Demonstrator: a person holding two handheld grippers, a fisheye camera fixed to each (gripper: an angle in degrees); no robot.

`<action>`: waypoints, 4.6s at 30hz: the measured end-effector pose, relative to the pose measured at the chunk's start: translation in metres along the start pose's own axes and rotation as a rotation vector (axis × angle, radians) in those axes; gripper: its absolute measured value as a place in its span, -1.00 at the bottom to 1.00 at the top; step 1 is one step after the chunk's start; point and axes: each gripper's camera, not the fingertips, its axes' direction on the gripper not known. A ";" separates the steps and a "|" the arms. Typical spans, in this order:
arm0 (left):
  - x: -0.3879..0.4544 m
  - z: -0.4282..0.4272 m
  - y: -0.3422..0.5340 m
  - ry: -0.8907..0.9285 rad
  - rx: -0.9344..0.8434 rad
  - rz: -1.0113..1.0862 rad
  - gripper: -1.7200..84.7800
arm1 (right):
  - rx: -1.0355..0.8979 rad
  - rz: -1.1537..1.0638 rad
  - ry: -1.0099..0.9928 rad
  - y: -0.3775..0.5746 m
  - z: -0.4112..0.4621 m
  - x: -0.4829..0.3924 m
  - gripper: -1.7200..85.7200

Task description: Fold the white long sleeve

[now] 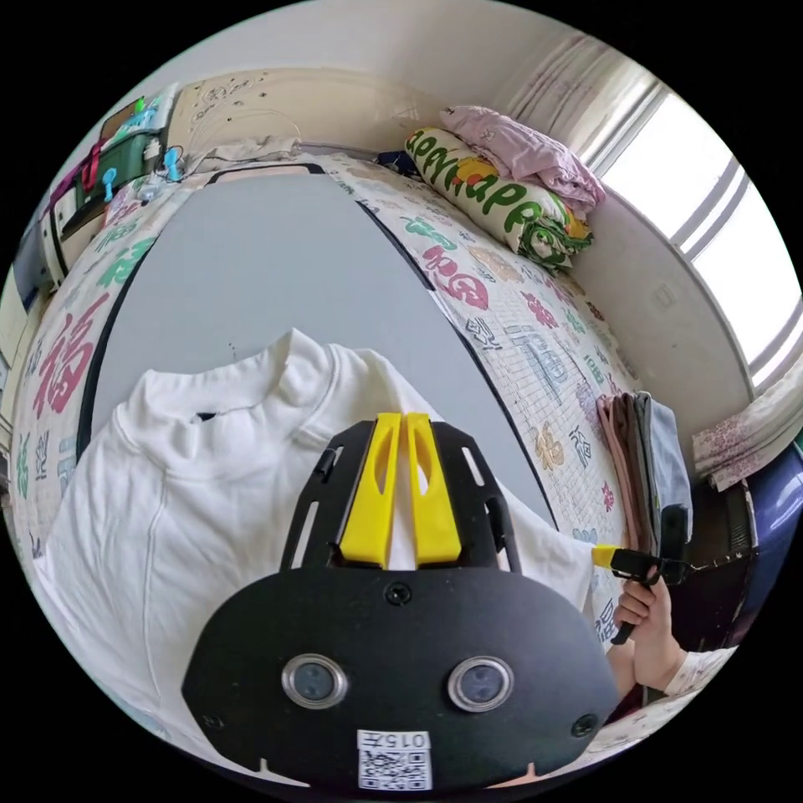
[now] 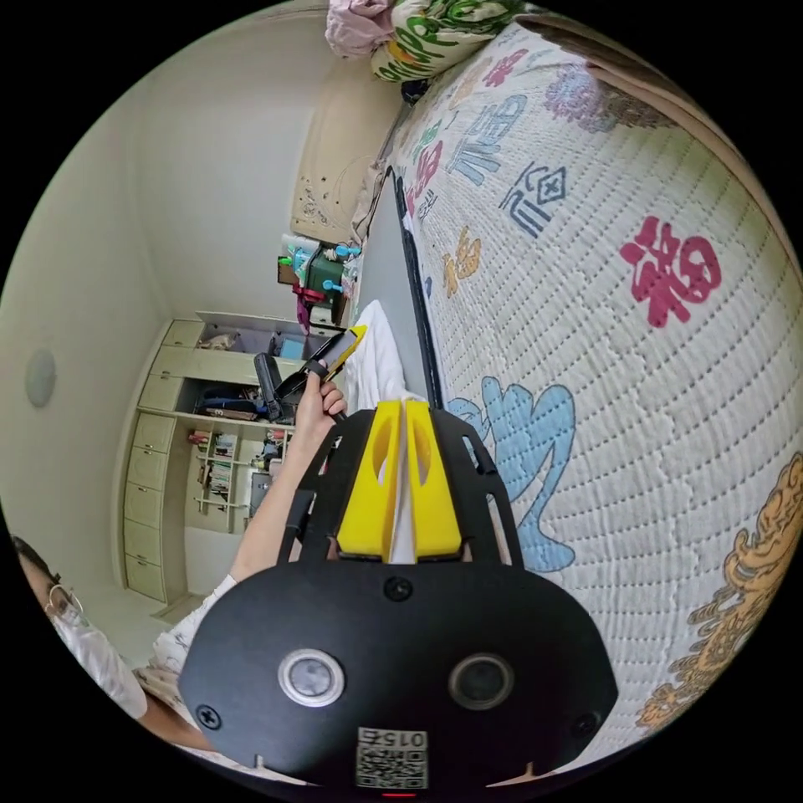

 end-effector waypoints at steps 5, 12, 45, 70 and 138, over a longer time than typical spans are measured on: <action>0.025 0.018 -0.021 0.016 0.041 0.041 -0.97 | 0.035 0.031 0.005 -0.009 -0.004 0.038 -0.96; 0.044 0.062 -0.011 -0.117 -0.035 0.079 -0.92 | 0.038 0.092 0.034 -0.001 0.016 0.110 -0.97; -0.111 -0.258 0.706 0.201 0.092 -0.116 -0.75 | -0.538 -1.401 0.360 0.633 0.291 0.317 -0.75; -0.182 -0.335 0.830 0.256 0.169 -0.172 -0.91 | -0.673 -1.184 0.460 0.644 0.350 0.489 -0.95; -0.011 -0.276 0.406 0.123 0.007 0.595 -0.89 | -0.409 -0.584 0.785 0.238 0.606 0.290 -0.76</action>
